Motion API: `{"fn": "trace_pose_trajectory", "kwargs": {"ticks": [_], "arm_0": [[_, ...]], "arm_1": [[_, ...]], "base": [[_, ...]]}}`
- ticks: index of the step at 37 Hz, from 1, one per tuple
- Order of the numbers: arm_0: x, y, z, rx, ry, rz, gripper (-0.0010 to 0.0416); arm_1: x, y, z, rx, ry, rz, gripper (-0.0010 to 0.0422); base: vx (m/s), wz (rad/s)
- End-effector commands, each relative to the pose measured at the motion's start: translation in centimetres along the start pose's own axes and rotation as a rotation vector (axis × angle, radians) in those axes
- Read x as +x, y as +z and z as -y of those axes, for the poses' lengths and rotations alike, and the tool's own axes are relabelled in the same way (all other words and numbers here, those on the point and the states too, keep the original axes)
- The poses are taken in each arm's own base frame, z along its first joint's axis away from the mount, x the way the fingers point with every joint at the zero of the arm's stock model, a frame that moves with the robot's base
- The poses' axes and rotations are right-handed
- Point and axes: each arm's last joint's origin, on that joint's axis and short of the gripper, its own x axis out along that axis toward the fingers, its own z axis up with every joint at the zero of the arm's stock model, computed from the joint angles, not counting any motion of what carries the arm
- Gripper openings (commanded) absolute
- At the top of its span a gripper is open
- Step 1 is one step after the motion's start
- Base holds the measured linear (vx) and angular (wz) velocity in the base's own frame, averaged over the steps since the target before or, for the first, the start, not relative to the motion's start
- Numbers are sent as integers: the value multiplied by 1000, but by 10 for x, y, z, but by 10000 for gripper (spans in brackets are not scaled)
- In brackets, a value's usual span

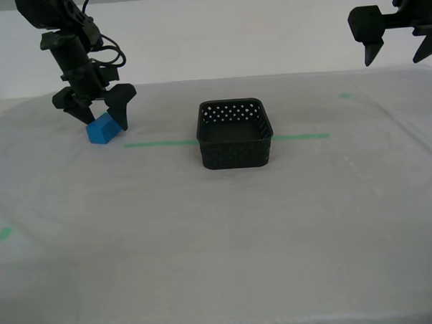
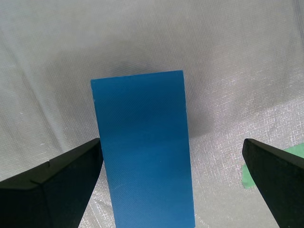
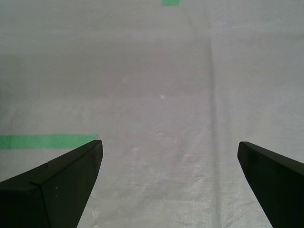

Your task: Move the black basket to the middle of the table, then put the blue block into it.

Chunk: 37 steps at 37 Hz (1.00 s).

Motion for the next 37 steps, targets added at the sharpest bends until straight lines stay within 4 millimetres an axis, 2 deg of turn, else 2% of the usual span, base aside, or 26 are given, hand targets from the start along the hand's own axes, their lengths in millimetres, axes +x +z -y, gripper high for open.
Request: {"fn": "trace_pose_trajectory", "kwargs": {"ticks": [1, 6, 19, 37], "arm_0": [[0, 0, 0, -1, -2, 1, 399], [0, 0, 0, -1, -2, 1, 399], [0, 0, 0, -1, -2, 1, 399], [0, 0, 0, -2, -2, 1, 398]], "arm_1": [[2, -1, -1, 4, 21, -11, 397], [2, -1, -1, 3, 36, -16, 363], [2, -1, 0, 0, 34, -23, 207], [2, -1, 0, -48, 27, -18, 21]], "base": [[0, 0], [0, 0], [0, 0], [0, 0]]}}
